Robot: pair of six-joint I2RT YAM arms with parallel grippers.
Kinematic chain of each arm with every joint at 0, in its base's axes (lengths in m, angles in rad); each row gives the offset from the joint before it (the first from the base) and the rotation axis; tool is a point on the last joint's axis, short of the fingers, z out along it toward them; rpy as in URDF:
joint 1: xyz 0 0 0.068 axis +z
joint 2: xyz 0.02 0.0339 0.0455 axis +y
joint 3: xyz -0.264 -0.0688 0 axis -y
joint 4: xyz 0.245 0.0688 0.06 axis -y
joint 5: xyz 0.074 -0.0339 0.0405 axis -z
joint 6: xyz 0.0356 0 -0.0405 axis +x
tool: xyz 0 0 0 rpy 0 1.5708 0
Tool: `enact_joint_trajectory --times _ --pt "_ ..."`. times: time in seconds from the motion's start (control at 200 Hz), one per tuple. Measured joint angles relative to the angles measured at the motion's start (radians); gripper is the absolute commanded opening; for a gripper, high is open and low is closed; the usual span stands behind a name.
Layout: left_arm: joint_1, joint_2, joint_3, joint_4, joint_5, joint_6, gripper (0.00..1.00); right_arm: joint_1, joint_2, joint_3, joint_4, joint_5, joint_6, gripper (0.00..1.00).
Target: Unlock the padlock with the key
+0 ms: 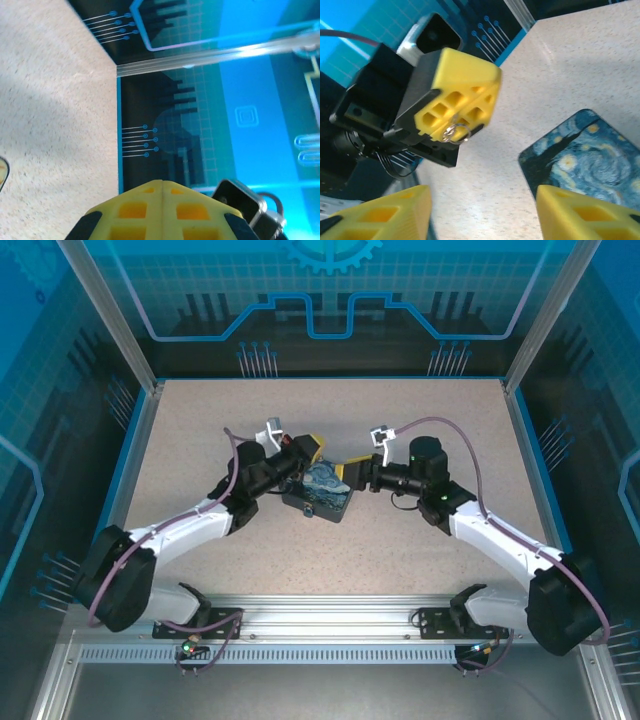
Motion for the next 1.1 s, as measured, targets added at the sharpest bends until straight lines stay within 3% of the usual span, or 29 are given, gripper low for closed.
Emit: enact_joint_trajectory --times 0.27,0.435,0.825,1.101 --pt "-0.004 -0.060 0.137 -0.185 0.133 0.485 0.00 -0.006 0.001 -0.004 0.128 -0.124 0.077 0.66" --pt "-0.008 -0.118 0.169 -0.292 0.178 0.668 0.00 -0.006 0.030 -0.004 0.220 -0.143 0.110 0.61" --pt "-0.008 -0.134 0.171 -0.335 0.203 0.733 0.00 0.030 0.137 0.028 0.409 -0.182 0.184 0.55" --pt "-0.008 -0.134 0.175 -0.335 0.202 0.733 0.00 0.064 0.182 0.056 0.447 -0.200 0.200 0.42"
